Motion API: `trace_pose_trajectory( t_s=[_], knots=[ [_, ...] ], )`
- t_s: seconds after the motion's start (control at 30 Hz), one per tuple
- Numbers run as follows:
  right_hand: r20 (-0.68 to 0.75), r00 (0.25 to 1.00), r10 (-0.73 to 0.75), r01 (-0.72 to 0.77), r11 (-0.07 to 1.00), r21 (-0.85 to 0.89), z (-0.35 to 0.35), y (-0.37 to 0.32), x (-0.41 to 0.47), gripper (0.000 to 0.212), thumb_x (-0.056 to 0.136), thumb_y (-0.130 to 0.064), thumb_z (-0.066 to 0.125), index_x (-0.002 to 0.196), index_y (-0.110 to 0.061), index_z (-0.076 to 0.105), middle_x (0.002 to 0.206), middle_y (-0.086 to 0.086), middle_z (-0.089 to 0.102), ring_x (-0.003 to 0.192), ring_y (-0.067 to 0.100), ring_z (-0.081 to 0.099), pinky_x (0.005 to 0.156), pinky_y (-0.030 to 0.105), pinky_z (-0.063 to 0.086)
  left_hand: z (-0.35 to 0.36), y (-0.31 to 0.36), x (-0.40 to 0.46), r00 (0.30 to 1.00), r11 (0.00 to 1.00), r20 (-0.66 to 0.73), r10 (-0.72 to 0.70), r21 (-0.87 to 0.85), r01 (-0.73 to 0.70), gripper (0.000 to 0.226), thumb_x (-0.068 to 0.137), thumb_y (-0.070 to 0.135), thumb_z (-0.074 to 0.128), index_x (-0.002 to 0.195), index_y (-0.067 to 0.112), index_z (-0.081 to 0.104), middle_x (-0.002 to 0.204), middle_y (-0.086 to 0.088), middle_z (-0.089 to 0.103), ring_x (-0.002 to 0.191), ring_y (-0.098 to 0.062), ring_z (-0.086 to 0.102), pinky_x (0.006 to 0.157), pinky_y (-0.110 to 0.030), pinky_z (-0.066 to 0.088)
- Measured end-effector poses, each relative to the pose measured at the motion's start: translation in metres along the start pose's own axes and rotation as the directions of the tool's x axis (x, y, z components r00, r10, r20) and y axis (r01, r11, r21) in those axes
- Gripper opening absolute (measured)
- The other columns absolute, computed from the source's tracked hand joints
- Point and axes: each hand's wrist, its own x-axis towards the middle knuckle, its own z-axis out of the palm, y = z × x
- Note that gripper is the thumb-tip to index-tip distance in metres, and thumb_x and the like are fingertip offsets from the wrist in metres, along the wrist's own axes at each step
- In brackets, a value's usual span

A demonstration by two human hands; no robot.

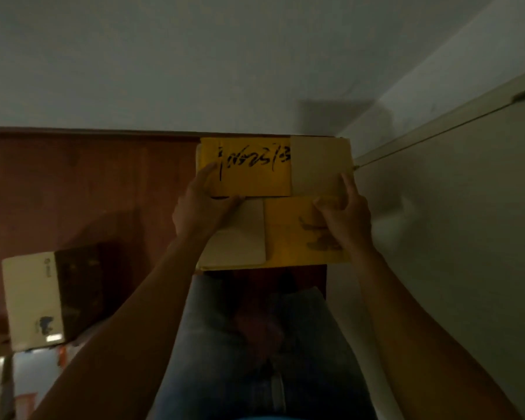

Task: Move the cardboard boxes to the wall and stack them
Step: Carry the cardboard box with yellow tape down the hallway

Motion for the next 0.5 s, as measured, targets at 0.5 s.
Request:
trace_pose_trajectory(
  t_s=[0.5],
  knots=[
    [-0.472, 0.875, -0.105, 0.027, 0.985, -0.169, 0.250, 0.206, 0.352, 0.083, 0.083, -0.077, 0.038, 0.154, -0.041, 0.016, 0.145, 0.019, 0.040, 0.129, 0.039, 0.044, 0.107, 0.054, 0.032, 0.331, -0.168, 0.296, 0.952, 0.952, -0.129, 0.276, 0.172, -0.253, 0.084, 0.070, 0.087, 0.047, 0.143, 0.061, 0.016, 0.150, 0.000, 0.039, 0.126, -0.034, 0.053, 0.092, -0.051, 0.046]
  ],
)
